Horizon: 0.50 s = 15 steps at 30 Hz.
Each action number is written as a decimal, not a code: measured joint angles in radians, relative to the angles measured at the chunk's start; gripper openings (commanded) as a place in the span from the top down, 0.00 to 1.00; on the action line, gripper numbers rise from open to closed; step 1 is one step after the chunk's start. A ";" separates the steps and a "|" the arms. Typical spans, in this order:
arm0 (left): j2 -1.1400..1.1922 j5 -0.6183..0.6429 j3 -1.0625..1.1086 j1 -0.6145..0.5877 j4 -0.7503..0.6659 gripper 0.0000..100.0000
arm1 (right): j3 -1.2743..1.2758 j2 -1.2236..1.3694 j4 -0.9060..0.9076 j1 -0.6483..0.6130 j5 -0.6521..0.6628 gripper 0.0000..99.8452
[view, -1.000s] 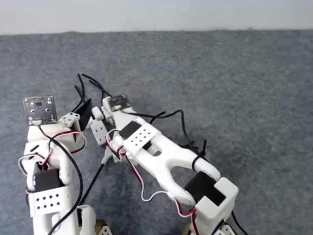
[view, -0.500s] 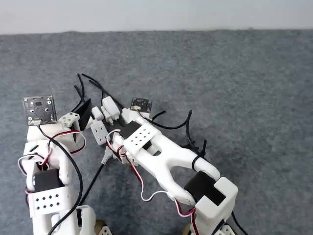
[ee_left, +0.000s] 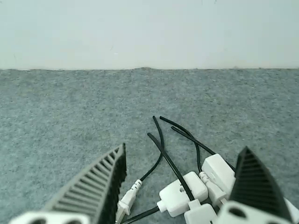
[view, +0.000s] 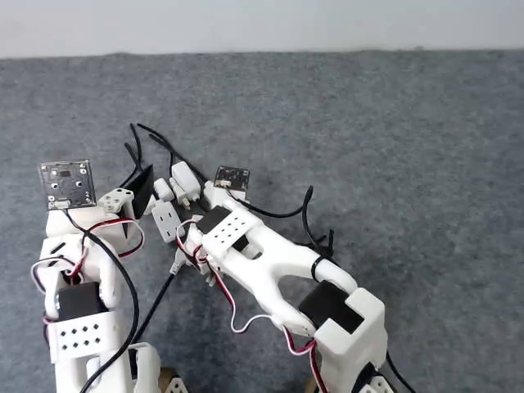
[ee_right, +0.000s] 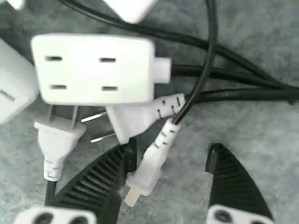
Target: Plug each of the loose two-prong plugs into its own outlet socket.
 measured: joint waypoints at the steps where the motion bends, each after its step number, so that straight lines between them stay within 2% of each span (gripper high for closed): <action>1: 0.000 0.000 0.000 0.000 0.000 0.64 | 0.000 0.002 0.000 0.000 0.011 0.77; 5: 0.000 0.000 0.000 0.000 0.000 0.64 | 0.000 0.005 0.000 0.000 0.026 0.78; 8: 0.000 0.000 0.000 0.000 0.000 0.64 | 0.000 0.005 0.009 0.000 0.028 0.89; 12: 0.000 0.000 0.000 0.000 0.000 0.64 | 0.006 -0.002 0.015 0.012 0.035 0.99; 15: 0.000 0.000 0.000 0.000 0.000 0.64 | 0.008 0.002 0.015 0.020 0.037 0.99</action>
